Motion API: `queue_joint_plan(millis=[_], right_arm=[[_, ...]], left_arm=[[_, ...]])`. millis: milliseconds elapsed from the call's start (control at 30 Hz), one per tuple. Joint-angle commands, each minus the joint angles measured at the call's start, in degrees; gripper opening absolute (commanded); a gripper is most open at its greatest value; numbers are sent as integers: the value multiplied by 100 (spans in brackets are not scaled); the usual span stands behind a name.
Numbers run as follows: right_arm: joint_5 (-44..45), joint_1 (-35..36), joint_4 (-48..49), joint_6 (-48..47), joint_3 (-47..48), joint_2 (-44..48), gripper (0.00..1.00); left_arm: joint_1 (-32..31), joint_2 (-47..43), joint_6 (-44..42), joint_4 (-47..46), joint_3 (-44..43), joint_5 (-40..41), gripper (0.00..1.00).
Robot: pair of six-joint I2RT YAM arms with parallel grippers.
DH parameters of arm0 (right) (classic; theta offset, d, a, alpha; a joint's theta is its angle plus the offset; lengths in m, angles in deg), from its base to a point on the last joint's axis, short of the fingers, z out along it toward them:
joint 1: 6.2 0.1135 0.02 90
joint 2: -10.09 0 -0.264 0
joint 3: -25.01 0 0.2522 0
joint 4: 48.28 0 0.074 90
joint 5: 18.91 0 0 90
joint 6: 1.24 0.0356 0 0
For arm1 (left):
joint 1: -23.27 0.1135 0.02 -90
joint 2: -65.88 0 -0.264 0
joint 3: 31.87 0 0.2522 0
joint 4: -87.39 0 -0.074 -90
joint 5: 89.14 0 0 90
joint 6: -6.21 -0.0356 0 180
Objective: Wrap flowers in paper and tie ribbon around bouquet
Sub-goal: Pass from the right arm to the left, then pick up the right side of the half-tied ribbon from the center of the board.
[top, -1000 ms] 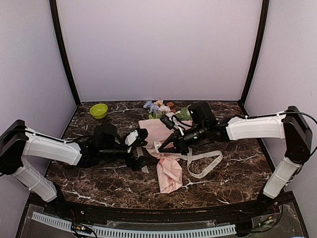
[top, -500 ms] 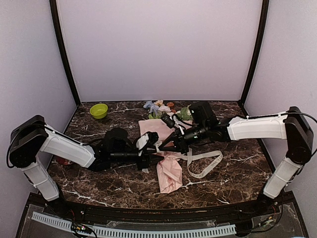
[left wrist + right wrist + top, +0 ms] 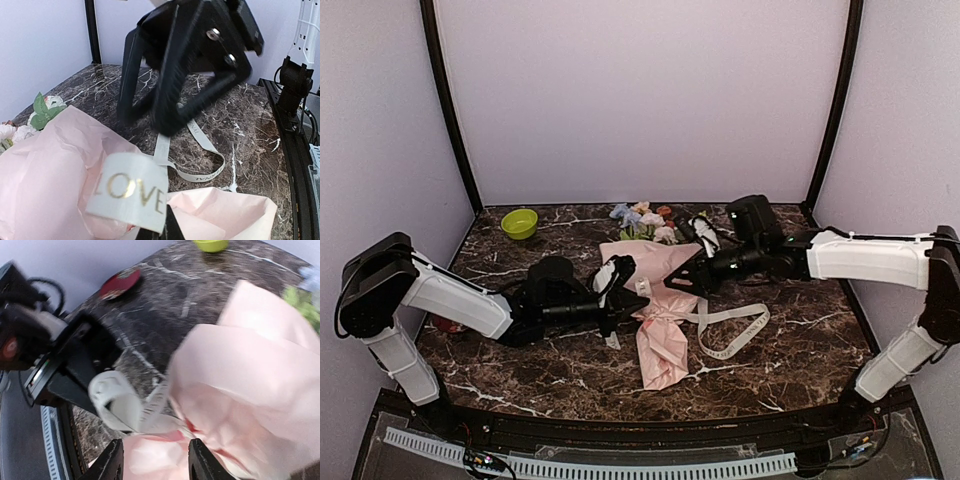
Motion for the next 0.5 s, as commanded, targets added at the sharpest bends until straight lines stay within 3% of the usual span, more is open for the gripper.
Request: queue_joint_plan(millis=[0,133,267,467], right_arm=[[1929,-766,-777,977,-330,815,46],[2351,-850,-1419,1452,-748,887,46],[1675,-455,-1150,1781,-1328,740,48],[1638,81,-660,2173,-1744,609,50]], left_arm=[[-39,-27,-117,-13,42,218,0],[-120,13,-276,157,-81,306,0],[-141,38,-289,125,-74,293,0],[-150,3,-280,177,-57,313,0]])
